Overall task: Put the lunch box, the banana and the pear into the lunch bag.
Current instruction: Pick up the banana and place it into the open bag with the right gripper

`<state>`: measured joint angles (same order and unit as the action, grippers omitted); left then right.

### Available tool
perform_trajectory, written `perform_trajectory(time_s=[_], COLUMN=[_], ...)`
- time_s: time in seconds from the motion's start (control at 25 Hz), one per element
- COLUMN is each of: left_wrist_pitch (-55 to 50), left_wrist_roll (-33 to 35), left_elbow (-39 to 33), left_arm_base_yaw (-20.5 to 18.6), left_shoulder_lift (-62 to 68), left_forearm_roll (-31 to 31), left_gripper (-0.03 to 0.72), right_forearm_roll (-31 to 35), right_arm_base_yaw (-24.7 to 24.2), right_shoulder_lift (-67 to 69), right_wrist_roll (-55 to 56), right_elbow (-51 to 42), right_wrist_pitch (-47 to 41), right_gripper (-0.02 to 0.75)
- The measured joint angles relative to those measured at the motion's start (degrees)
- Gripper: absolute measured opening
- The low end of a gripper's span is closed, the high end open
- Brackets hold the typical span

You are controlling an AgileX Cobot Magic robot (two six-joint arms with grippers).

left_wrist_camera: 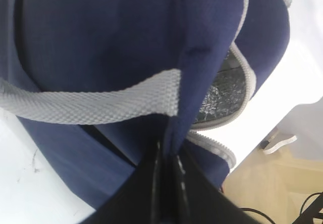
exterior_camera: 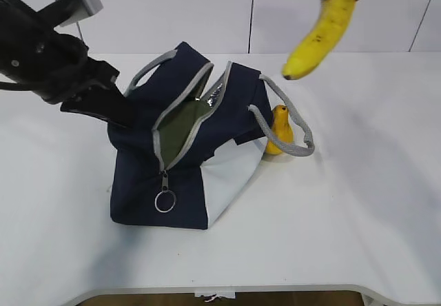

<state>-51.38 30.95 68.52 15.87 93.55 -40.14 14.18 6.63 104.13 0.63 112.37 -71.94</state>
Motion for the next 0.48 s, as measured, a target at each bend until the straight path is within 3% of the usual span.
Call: perform_trajectory(time_s=[0.2, 0.48], left_wrist_pitch=[-0.03, 0.21], left_wrist_roll=[0.00, 0.00], left_elbow=[0.00, 0.00], left_arm_base_yaw=[0.00, 0.00], left_shoulder_lift=[0.00, 0.00], left_forearm_roll=[-2.81, -6.54], left_gripper=[-0.001, -0.001], right_forearm_roll=[20.95, 43.28], right_arm_base_yaw=[0.00, 0.00], right_shoulder_lift=[4.91, 13.80], right_wrist_roll=[-9.42, -25.62], right_elbow=[0.00, 0.00], right_wrist_pitch=[0.00, 0.59], right_gripper=[0.279, 0.279])
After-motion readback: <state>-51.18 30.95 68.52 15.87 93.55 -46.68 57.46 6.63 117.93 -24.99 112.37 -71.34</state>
